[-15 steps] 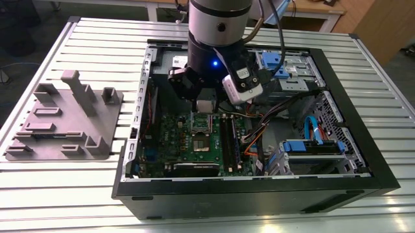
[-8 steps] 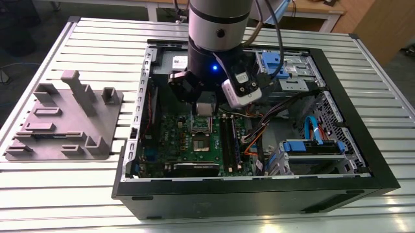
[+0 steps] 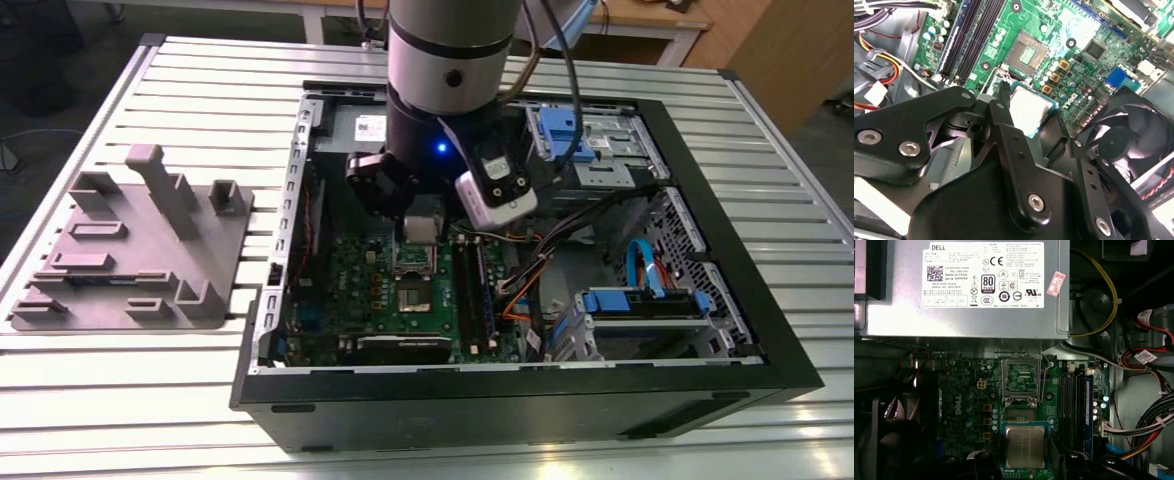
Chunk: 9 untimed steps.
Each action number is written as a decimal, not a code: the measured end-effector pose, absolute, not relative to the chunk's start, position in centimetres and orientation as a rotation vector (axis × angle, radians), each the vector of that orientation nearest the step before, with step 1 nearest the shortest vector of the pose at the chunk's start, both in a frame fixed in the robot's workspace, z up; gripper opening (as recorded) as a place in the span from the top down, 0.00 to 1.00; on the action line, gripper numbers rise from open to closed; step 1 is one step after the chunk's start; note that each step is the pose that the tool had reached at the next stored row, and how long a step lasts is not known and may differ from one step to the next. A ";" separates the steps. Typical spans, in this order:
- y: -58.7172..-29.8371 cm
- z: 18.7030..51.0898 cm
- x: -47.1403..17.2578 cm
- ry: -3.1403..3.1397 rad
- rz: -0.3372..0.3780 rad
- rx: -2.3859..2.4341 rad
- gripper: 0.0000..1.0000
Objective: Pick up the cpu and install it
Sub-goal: 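Place the cpu into insertion slot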
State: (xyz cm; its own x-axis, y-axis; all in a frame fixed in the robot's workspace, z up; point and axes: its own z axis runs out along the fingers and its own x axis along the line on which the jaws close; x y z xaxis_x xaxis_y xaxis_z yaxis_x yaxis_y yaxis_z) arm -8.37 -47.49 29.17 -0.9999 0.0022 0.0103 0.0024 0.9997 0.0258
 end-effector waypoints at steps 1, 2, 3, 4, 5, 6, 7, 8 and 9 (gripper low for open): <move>-47.5 29.0 -8.4 -3.131 -0.040 -0.004 0.53; -47.5 28.8 -8.4 -3.131 -0.041 -0.004 0.53; -47.5 28.6 -8.4 -3.131 -0.041 -0.003 0.53; -47.4 28.4 -8.4 -3.131 -0.041 -0.003 0.53; -47.4 28.3 -8.4 -3.131 -0.041 -0.003 0.53; -47.4 28.1 -8.4 -3.131 -0.040 -0.004 0.53; -47.3 27.9 -8.4 -3.131 -0.040 -0.003 0.53; -47.3 27.7 -8.4 -3.131 -0.040 -0.004 0.53; -47.2 27.5 -8.4 -3.131 -0.040 -0.003 0.53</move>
